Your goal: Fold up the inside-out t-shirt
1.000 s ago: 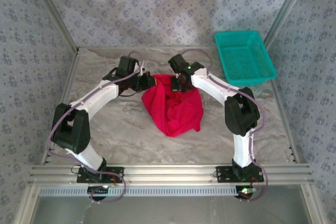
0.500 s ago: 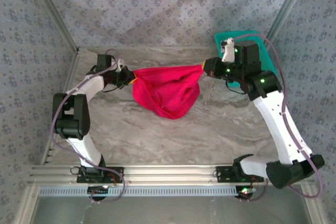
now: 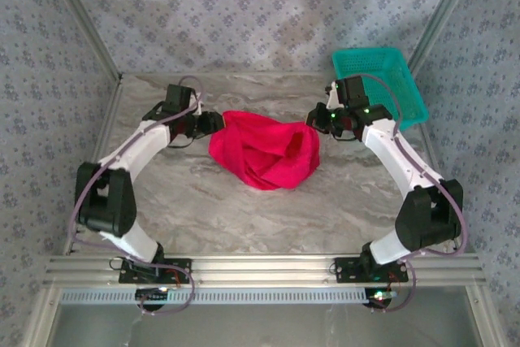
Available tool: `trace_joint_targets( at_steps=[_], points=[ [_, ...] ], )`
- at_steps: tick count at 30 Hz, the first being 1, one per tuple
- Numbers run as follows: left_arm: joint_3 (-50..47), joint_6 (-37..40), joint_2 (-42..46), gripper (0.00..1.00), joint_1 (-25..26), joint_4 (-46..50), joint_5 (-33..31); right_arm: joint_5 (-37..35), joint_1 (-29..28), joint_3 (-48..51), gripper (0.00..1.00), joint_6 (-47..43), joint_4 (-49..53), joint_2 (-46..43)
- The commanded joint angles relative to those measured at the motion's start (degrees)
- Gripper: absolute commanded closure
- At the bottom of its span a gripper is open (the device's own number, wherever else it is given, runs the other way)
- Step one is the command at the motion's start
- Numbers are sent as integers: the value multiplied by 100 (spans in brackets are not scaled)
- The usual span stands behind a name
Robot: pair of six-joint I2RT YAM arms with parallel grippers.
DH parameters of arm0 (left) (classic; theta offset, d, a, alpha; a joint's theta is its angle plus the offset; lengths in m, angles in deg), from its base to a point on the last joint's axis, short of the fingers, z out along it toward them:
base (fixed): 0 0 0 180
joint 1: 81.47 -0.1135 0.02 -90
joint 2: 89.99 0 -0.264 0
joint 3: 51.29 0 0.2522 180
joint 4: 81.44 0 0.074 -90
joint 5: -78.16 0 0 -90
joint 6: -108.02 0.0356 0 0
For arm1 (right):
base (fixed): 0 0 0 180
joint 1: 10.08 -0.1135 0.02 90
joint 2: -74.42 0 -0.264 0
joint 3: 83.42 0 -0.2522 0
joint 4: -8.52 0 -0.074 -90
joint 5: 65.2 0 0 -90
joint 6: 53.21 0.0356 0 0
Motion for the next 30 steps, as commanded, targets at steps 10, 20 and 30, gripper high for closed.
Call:
trace_joint_targets(
  at_steps=[10,20,30],
  points=[
    [-182,1495,-204,39,1863,-1121,295,-85,56,96,100,-142,-49,-328],
    [183,1681,-1338,0,2356,-1963,-219,-8,46,136,100,-128,0,-469],
    [1136,1518,-2256,100,2134,-1350,-652,-1,37,189,100,-165,43,-531]
  ],
)
